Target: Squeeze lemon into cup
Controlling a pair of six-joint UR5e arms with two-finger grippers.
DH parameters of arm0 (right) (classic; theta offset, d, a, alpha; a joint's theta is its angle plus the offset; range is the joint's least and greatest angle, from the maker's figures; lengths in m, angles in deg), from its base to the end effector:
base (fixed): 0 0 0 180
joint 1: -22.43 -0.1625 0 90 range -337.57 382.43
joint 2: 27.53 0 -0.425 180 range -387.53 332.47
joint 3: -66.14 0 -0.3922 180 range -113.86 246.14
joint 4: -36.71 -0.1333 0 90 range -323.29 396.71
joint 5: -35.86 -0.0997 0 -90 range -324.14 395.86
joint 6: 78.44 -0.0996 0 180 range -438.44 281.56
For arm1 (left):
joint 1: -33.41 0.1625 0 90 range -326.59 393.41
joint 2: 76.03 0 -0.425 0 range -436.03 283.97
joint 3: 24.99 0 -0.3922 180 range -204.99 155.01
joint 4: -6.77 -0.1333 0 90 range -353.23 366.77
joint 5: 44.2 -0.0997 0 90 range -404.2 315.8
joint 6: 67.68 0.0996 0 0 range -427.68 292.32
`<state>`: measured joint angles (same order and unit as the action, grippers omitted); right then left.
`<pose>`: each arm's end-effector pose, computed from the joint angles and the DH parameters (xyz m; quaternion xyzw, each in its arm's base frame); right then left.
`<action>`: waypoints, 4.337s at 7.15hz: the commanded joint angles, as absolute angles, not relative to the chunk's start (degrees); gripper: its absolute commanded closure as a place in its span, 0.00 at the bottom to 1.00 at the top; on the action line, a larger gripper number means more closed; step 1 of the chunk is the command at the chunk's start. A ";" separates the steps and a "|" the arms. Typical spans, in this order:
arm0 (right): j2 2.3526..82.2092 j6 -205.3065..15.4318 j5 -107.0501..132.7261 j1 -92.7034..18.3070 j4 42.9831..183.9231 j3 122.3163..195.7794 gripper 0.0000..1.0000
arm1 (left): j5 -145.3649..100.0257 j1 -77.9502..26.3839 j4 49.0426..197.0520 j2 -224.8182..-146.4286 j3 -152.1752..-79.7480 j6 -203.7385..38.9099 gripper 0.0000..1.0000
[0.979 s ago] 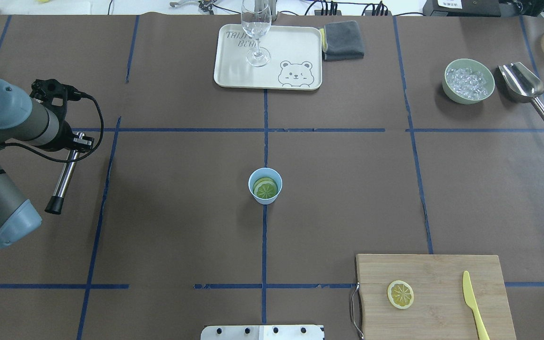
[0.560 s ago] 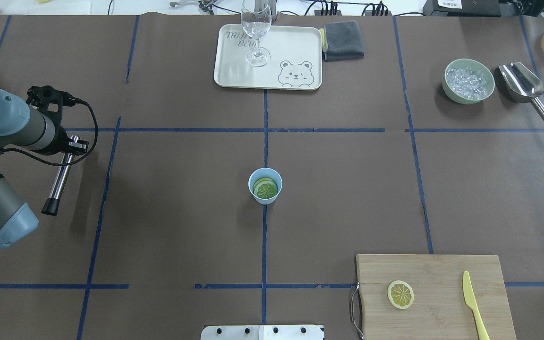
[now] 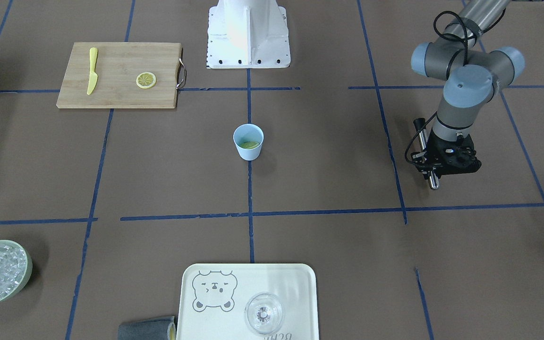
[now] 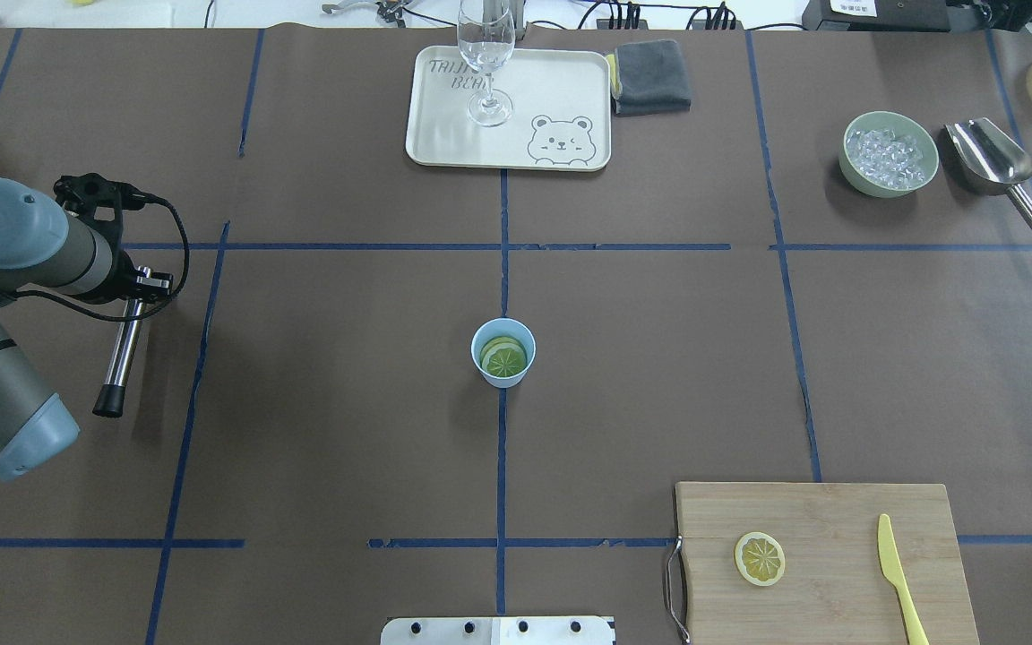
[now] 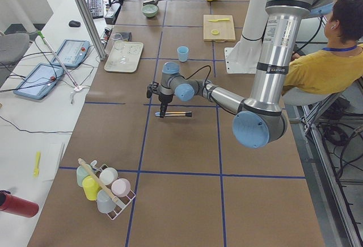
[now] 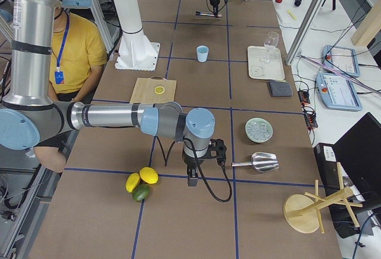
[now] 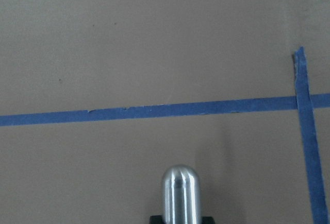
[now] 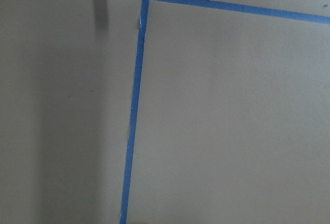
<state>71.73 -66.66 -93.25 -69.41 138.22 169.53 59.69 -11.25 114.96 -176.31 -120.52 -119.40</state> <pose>0.0837 -0.4093 0.6432 -0.0206 -0.3389 -0.0600 0.9387 0.3427 -0.4925 0.4982 0.1056 0.2940 -0.0175 0.9498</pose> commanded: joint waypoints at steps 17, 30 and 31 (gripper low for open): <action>71.70 -66.83 -93.34 -69.41 138.22 170.29 0.00 | 86.67 -57.91 95.10 -158.73 -126.00 -54.41 0.00; 71.61 -67.10 -93.43 -69.41 138.22 170.12 0.00 | 86.67 -57.91 95.80 -158.73 -126.07 -54.50 0.00; 71.70 -67.10 -93.43 -69.41 138.22 170.12 0.00 | 86.75 -57.91 95.80 -158.82 -126.15 -54.50 0.00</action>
